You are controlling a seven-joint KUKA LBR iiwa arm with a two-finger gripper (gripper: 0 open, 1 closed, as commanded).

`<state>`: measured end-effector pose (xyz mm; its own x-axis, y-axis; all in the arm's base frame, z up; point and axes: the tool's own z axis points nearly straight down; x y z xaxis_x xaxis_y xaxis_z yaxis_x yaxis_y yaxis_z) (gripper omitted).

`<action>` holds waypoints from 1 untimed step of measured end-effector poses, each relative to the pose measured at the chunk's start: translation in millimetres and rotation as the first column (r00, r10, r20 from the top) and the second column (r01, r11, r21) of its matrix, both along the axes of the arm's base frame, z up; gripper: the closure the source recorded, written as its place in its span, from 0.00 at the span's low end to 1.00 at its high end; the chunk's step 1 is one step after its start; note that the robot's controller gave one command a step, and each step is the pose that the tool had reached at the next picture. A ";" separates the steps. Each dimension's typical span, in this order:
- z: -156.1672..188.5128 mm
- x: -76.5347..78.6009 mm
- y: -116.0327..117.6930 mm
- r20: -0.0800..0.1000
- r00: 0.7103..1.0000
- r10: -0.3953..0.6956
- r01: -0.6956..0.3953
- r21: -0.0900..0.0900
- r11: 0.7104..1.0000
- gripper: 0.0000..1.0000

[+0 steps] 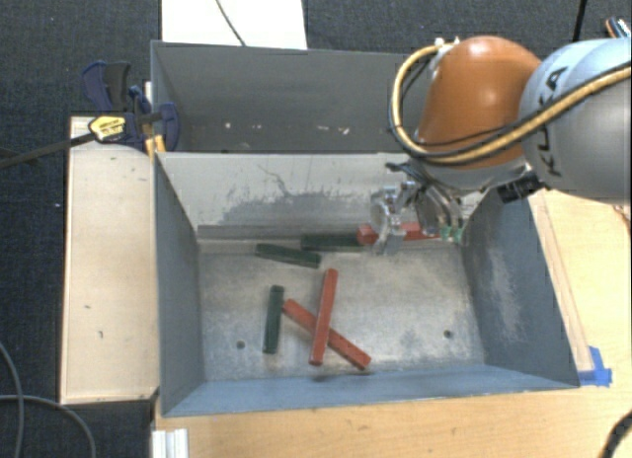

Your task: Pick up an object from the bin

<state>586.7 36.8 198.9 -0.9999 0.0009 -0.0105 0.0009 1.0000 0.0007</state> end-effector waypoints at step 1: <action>78.1 -38.6 39.1 0.000 1.000 -0.006 0.006 0.003 1.000 1.00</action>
Offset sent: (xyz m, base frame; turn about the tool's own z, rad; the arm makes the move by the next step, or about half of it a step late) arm -0.0396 0.0362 0.0726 0.0096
